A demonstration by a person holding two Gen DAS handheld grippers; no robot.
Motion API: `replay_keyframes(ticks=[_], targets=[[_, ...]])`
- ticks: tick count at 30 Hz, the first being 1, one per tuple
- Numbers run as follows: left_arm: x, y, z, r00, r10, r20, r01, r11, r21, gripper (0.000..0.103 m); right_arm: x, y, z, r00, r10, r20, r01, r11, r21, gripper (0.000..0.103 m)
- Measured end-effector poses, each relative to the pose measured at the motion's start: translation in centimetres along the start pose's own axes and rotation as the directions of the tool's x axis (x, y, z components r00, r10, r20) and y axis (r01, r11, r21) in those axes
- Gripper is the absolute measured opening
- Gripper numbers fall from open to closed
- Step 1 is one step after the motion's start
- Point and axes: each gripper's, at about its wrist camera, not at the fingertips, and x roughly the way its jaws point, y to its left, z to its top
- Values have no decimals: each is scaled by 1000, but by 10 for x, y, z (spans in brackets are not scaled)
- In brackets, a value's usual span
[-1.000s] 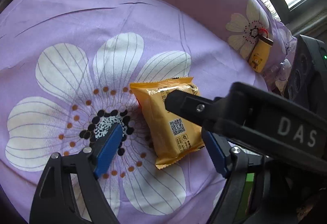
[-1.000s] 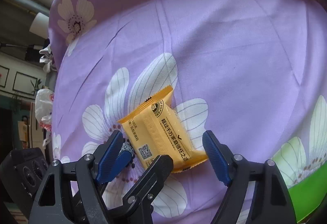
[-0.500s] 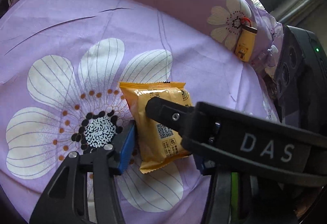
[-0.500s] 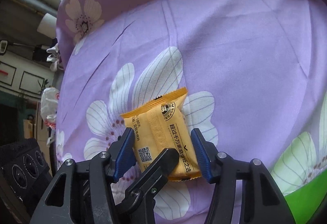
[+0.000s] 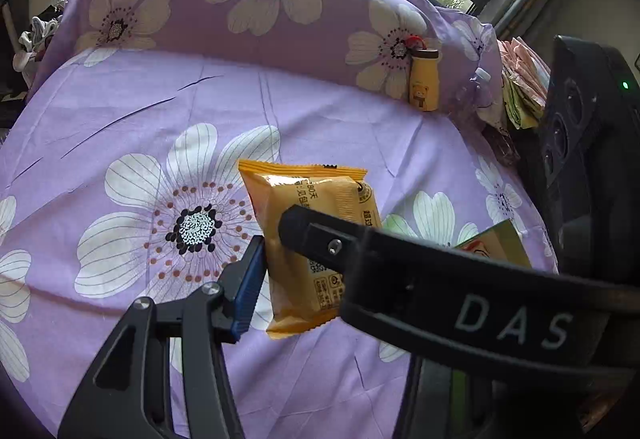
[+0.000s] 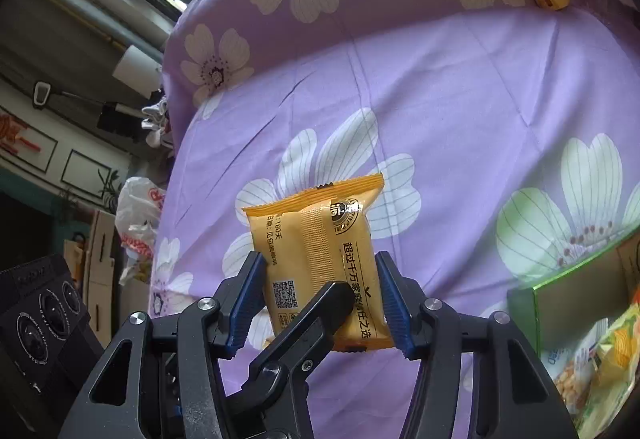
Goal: Organize snacks
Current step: 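Lift the cake packet and carry it over the green box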
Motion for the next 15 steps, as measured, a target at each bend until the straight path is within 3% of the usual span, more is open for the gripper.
replay_keyframes(ticks=[15], targets=[[-42, -58, -60, 999, -13, 44, 7, 992, 127, 49, -67, -19, -70, 992, 34, 125, -37, 999, 26, 59]])
